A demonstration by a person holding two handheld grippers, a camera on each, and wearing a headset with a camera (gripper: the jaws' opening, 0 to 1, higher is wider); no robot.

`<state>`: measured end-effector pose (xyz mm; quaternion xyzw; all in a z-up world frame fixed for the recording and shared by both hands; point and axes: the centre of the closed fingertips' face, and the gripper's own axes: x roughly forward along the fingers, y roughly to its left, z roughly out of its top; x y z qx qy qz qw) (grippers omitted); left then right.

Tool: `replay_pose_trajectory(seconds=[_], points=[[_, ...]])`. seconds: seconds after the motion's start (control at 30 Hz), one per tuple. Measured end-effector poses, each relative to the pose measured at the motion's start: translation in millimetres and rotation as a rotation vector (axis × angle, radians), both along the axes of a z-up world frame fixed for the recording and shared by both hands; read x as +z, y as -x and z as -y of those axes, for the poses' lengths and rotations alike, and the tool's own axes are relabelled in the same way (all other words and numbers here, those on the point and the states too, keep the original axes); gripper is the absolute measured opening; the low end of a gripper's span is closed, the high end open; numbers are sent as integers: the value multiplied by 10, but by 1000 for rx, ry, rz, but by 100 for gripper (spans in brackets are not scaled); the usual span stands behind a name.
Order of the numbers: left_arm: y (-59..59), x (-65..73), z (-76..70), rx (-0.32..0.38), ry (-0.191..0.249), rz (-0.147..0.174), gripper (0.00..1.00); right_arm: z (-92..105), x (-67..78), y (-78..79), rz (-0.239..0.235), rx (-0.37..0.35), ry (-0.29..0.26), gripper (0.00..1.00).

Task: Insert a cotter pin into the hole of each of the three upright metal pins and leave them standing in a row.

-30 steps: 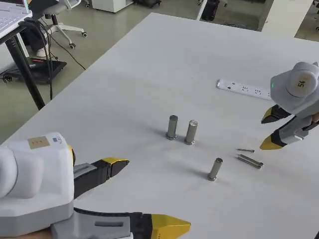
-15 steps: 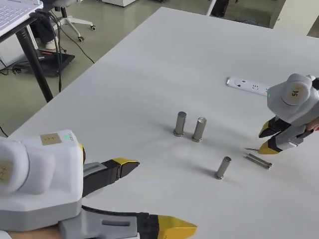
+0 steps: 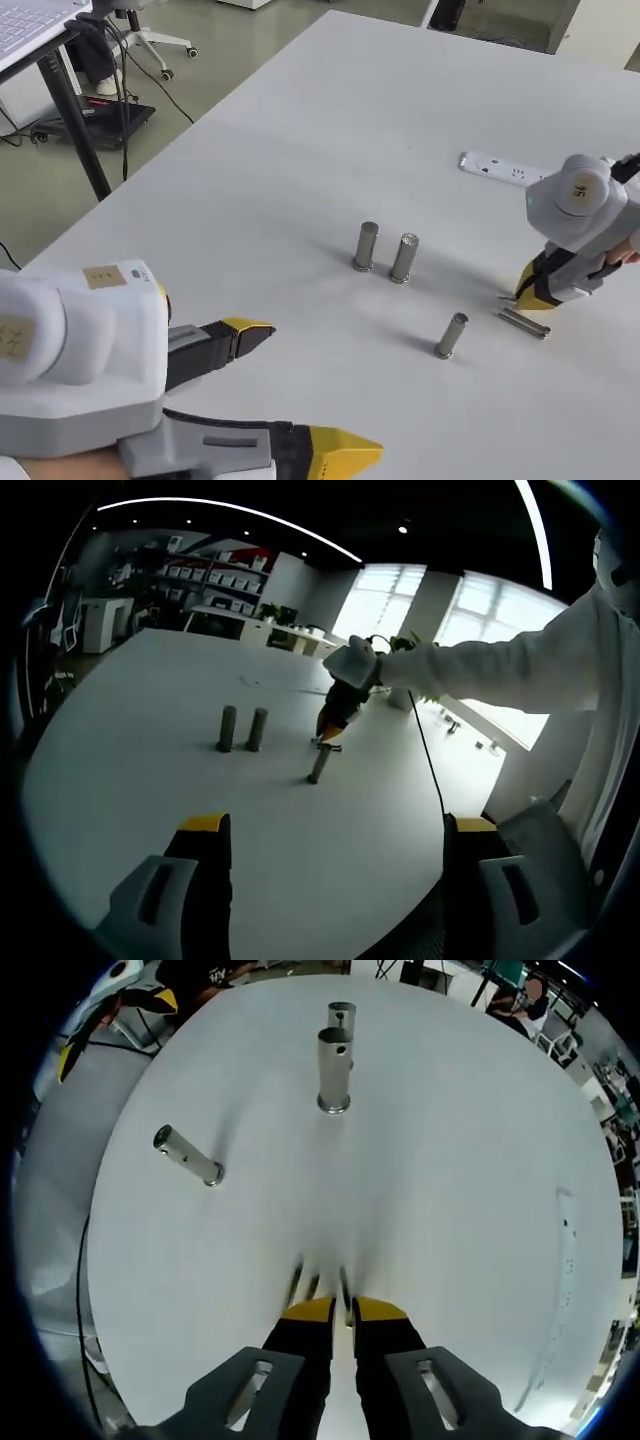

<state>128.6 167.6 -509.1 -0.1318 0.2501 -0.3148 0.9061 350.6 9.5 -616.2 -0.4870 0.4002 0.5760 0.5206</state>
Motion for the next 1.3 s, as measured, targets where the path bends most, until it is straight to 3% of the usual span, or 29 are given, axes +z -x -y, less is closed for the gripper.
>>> replay_pose_trajectory(seconds=[0.17,0.3,0.5,0.67,0.8,0.87,1.13,1.2,1.3], points=[[7,-52,14,1,-14,-19,85,8,-3,-60,17,-60,4,0],[-34,-49,-28,28,-15,-11,83,20,-19,-66,22,-68,7,0],[-65,-31,-58,48,1,-8,81,24,-28,-59,44,-20,11,0],[-110,34,-88,69,5,11,82,90,-5,-39,92,86,92,0],[-139,74,-103,75,8,22,81,40,138,33,90,71,55,0],[-151,100,-94,70,12,30,80,55,256,44,112,64,56,0],[-281,284,-4,50,36,76,76,-21,785,274,208,100,-72,0],[-315,324,33,35,36,82,75,-40,909,393,234,141,-92,0],[-366,360,84,14,21,92,73,-56,1047,452,289,182,-111,0]])
